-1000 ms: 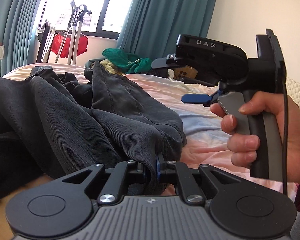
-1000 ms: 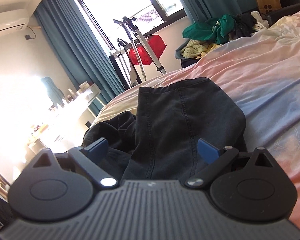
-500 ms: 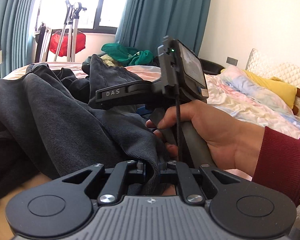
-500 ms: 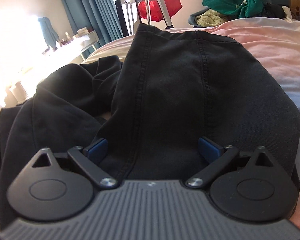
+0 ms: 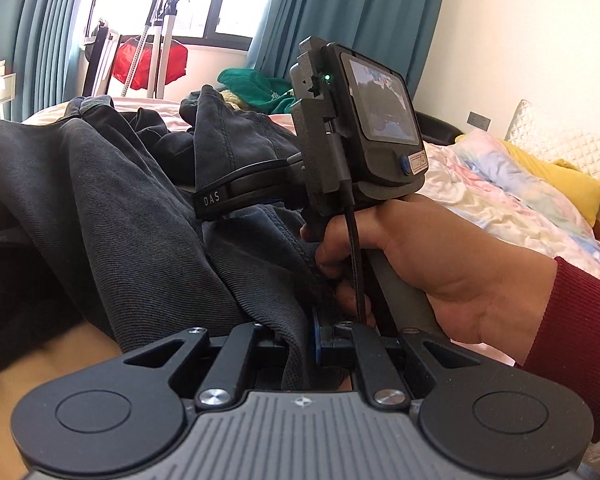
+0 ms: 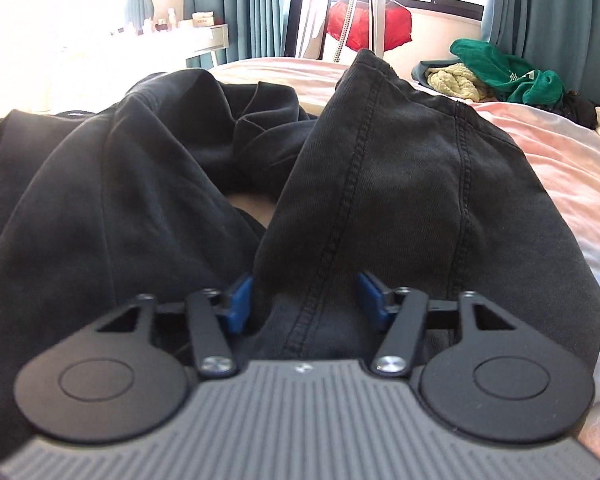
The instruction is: Fold clothes
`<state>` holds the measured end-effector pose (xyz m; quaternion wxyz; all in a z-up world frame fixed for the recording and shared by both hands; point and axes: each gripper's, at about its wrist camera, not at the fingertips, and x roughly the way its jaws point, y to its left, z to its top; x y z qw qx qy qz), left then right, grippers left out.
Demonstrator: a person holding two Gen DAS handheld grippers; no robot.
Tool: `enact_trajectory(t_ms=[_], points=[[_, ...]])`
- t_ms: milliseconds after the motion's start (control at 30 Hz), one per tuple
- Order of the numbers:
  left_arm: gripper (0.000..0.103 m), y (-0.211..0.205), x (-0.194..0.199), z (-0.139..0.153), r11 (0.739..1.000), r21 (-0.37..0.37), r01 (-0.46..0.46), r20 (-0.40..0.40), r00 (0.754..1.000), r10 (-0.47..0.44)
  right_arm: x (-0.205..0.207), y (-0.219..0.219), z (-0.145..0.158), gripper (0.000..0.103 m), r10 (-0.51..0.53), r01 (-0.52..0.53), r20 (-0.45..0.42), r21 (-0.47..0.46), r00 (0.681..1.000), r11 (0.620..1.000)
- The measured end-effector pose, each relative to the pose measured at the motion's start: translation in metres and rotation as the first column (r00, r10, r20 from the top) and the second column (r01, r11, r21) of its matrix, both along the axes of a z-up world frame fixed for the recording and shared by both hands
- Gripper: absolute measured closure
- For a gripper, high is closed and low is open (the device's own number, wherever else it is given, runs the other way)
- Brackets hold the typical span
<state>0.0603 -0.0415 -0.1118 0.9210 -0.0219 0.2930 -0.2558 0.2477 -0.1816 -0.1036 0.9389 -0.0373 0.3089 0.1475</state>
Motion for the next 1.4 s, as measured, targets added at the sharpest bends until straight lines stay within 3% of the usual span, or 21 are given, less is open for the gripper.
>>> enact_trajectory(t_ms=[100, 300, 433, 567, 667, 867, 933, 1300, 1400], points=[[0.092, 0.002, 0.001, 0.001, 1.000, -0.011, -0.002, -0.003, 1.000, 0.002, -0.007, 0.001, 0.006, 0.082, -0.017, 0.017, 0.022, -0.011, 1.000, 1.000], [0.092, 0.005, 0.001, 0.004, 0.999, -0.028, 0.015, -0.001, 1.000, -0.015, -0.020, -0.030, 0.030, 0.088, -0.116, 0.111, 0.061, 0.077, 0.991, 0.991], [0.087, 0.004, 0.000, 0.006, 0.999, -0.039, 0.023, 0.017, 1.000, -0.023, -0.034, -0.071, 0.047, 0.093, -0.231, 0.215, 0.076, 0.173, 0.970, 0.961], [0.076, 0.002, -0.001, 0.008, 0.996, -0.068, 0.050, 0.015, 0.999, -0.049, -0.054, -0.116, 0.051, 0.094, -0.351, 0.329, 0.029, 0.278, 0.936, 0.902], [0.075, -0.001, -0.004, 0.010, 0.996, -0.065, 0.055, 0.031, 0.998, -0.053, -0.066, -0.142, 0.045, 0.094, -0.424, 0.412, -0.030, 0.307, 0.905, 0.858], [0.067, -0.009, -0.020, 0.010, 0.995, -0.024, 0.094, 0.075, 0.993, -0.092, -0.103, -0.182, 0.017, 0.098, -0.588, 0.608, -0.187, 0.400, 0.787, 0.686], [0.067, -0.013, -0.023, 0.009, 0.994, 0.001, 0.106, 0.091, 0.990, -0.105, -0.112, -0.188, 0.007, 0.098, -0.606, 0.644, -0.236, 0.402, 0.760, 0.651], [0.066, -0.011, -0.026, 0.006, 0.996, 0.038, 0.087, 0.100, 0.991, -0.090, -0.140, -0.175, 0.026, 0.095, -0.537, 0.580, -0.224, 0.392, 0.813, 0.715], [0.065, -0.010, -0.026, 0.006, 0.996, 0.041, 0.080, 0.100, 0.991, -0.084, -0.150, -0.168, 0.043, 0.093, -0.526, 0.544, -0.163, 0.385, 0.835, 0.745]])
